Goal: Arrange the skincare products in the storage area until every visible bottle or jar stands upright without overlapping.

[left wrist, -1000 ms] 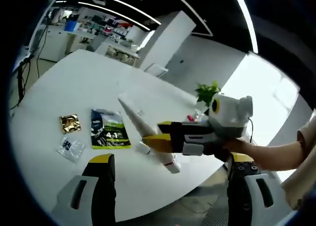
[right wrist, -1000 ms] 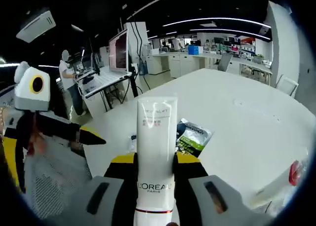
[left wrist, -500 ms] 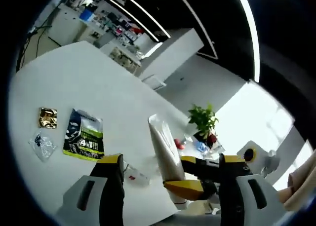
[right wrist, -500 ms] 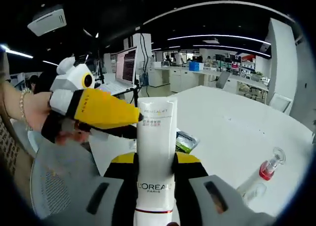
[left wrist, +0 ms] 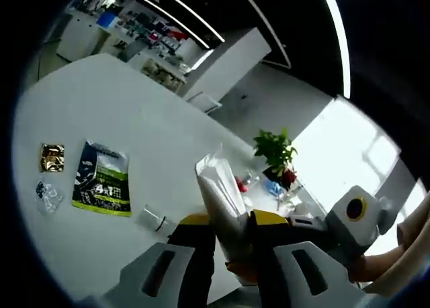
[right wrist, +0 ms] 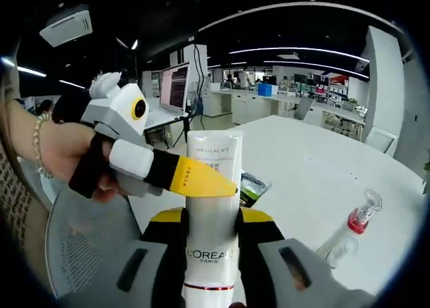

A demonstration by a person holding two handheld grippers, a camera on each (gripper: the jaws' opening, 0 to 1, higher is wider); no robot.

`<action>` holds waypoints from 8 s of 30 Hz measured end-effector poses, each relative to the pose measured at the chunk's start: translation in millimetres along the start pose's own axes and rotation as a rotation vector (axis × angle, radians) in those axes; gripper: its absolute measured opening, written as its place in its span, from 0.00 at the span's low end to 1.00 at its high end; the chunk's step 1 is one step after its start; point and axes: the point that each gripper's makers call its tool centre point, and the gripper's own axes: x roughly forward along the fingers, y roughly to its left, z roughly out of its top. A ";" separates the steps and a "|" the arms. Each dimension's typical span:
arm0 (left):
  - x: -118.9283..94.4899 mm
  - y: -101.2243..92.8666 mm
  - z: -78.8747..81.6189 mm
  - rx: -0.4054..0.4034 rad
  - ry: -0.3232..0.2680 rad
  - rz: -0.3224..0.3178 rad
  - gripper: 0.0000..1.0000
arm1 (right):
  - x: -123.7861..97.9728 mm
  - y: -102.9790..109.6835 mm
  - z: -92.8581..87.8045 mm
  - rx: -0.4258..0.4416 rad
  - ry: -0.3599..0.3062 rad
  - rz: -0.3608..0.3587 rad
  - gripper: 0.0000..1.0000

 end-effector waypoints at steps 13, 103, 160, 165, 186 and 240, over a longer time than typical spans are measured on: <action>-1.9 -43.5 31.4 0.279 0.102 -0.168 0.08 | -22.8 -8.6 44.5 0.231 -0.198 0.173 0.30; 177.2 -11.4 -19.6 0.885 0.332 -0.616 0.10 | -90.5 -151.2 -69.8 0.173 0.014 -0.252 0.66; -13.1 47.8 -16.1 0.548 0.322 -0.044 0.97 | -80.1 -80.5 -85.6 0.206 0.068 -0.216 0.69; -34.8 57.1 -18.0 0.503 0.284 0.014 0.97 | -76.0 -69.5 -87.9 0.198 0.084 -0.197 0.69; -101.9 87.9 -39.7 0.390 0.257 0.162 0.97 | -57.5 -29.8 -97.4 0.181 0.135 -0.116 0.69; -94.2 107.4 -54.0 0.287 0.325 0.151 0.94 | 86.7 -80.4 -142.6 -0.138 0.541 0.058 0.22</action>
